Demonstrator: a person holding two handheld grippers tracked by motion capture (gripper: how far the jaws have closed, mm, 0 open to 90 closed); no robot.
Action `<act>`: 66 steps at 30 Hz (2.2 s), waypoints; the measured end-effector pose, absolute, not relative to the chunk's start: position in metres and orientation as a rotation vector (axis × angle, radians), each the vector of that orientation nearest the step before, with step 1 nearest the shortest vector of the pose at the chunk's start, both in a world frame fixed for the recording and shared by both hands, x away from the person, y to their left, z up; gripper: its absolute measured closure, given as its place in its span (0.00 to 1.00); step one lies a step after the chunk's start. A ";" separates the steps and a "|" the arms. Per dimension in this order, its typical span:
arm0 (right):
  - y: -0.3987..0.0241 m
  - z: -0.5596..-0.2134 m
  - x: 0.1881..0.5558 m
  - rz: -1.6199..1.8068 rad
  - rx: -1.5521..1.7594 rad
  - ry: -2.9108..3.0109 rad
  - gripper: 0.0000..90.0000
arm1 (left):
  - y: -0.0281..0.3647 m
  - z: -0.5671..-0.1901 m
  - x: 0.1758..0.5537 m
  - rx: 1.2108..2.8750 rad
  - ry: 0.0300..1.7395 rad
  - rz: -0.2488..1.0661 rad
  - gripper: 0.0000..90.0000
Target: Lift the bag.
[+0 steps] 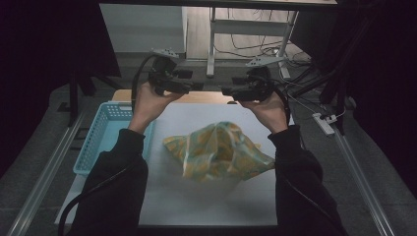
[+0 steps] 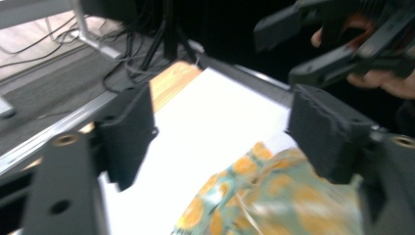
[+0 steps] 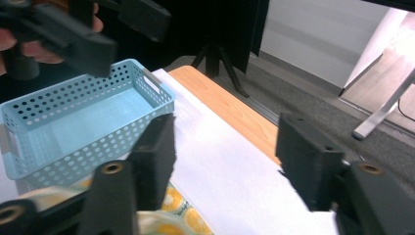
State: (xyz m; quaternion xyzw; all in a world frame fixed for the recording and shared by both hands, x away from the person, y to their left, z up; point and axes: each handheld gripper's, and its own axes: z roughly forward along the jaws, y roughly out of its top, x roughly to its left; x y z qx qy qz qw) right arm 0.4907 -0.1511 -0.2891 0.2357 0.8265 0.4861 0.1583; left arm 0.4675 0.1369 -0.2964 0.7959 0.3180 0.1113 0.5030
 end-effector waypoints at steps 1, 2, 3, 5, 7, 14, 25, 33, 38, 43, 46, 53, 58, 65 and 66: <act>-0.153 -0.291 0.490 1.391 0.680 2.365 0.40 | 0.137 -0.299 0.466 1.934 0.773 0.277 0.22; -0.154 -0.293 0.490 1.393 0.682 2.365 0.38 | 0.138 -0.302 0.463 1.952 0.773 0.283 0.18; -0.156 -0.295 0.489 1.393 0.687 2.364 0.36 | 0.138 -0.305 0.461 1.973 0.769 0.290 0.16; -0.160 -0.299 0.488 1.393 0.698 2.367 0.32 | 0.139 -0.311 0.456 1.993 0.775 0.306 0.11; -0.163 -0.304 0.486 1.392 0.705 2.354 0.27 | 0.142 -0.318 0.453 2.001 0.773 0.295 0.09; -0.173 -0.320 0.478 1.354 0.739 2.357 0.14 | 0.155 -0.341 0.441 1.953 0.789 0.247 0.00; -0.187 -0.358 0.465 1.323 0.769 2.385 0.03 | 0.173 -0.375 0.417 1.959 0.804 0.235 0.00; -0.193 -0.370 0.447 1.345 0.753 2.371 0.01 | 0.185 -0.394 0.394 1.948 0.830 0.227 0.00; -0.201 -0.380 0.436 1.345 0.753 2.355 0.00 | 0.192 -0.406 0.378 1.933 0.850 0.226 0.00; -0.210 -0.395 0.425 1.311 0.755 2.341 0.00 | 0.199 -0.420 0.362 1.921 0.874 0.214 0.00; -0.215 -0.404 0.420 1.307 0.769 2.340 0.00 | 0.202 -0.427 0.353 1.930 0.890 0.225 0.00; -0.222 -0.419 0.402 1.309 0.778 2.342 0.00 | 0.208 -0.441 0.333 1.921 0.910 0.236 0.00; -0.227 -0.426 0.389 1.293 0.794 2.332 0.00 | 0.214 -0.446 0.316 1.928 0.932 0.262 0.00; -0.242 -0.443 0.367 1.285 0.848 2.318 0.00 | 0.219 -0.456 0.287 1.937 0.967 0.301 0.00; -0.245 -0.446 0.364 1.283 0.858 2.320 0.00 | 0.220 -0.458 0.284 1.933 0.975 0.304 0.00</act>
